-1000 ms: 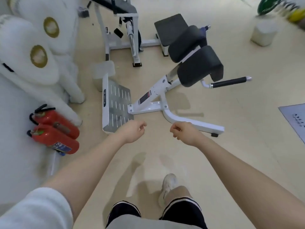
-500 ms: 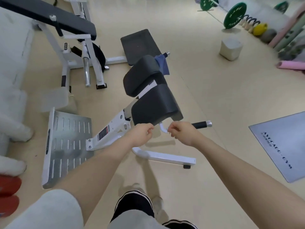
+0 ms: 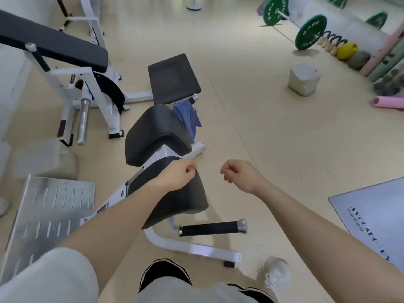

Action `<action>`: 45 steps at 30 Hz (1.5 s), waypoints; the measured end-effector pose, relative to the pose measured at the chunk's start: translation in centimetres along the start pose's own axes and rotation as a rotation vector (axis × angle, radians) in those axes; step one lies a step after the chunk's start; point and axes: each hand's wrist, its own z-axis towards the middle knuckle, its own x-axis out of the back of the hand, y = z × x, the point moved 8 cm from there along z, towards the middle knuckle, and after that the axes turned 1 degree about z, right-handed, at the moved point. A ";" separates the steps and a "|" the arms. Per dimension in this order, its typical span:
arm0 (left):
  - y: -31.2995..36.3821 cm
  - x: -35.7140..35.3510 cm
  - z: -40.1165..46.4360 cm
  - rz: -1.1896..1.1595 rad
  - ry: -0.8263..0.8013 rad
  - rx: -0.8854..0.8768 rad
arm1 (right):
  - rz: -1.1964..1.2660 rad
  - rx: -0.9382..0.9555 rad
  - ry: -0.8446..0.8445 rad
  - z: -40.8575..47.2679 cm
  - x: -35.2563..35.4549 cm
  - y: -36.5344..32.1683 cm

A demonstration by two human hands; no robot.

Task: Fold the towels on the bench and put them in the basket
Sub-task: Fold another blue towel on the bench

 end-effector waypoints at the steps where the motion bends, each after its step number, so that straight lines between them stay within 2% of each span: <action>1: 0.9 -0.6 1.4 -0.016 0.032 0.028 | 0.025 -0.006 -0.016 1.0 1.3 1.3; 4: 3.8 -2.7 5.1 -0.049 0.091 0.125 | 0.148 -0.039 -0.082 3.5 5.4 5.2; 9: 8.1 -6.0 8.0 -0.117 0.236 0.271 | -0.064 0.094 -0.237 6.0 12.1 9.4; 12: 9.4 -8.1 9.2 -0.170 0.262 0.369 | -0.040 0.120 -0.292 8.2 15.1 11.2; 16: 10.0 -9.2 11.7 -0.326 0.325 0.482 | 0.075 0.139 -0.364 12.4 17.3 12.2; 23: 9.4 -5.6 18.4 -0.362 0.429 0.585 | 0.068 0.159 -0.440 21.9 18.0 10.1; 26: 7.2 -1.6 23.1 -0.318 0.435 0.598 | 0.050 0.228 -0.491 28.1 17.2 5.5; 29: 3.8 3.3 27.7 -0.396 0.448 0.645 | 0.051 0.261 -0.569 34.2 16.1 0.1; 35: -1.9 12.2 32.5 -0.504 0.569 0.766 | -0.255 0.366 -0.642 45.8 11.9 -8.4; 39: -4.6 14.6 33.5 -0.579 0.681 0.850 | -0.361 0.481 -0.793 50.0 6.9 -11.2; 43: -6.9 14.8 31.2 -0.627 0.848 1.017 | -0.504 0.563 -1.036 52.2 -0.3 -11.6; 45: -7.6 14.0 29.7 -0.649 0.937 1.115 | -0.648 0.732 -1.115 52.5 -3.3 -11.6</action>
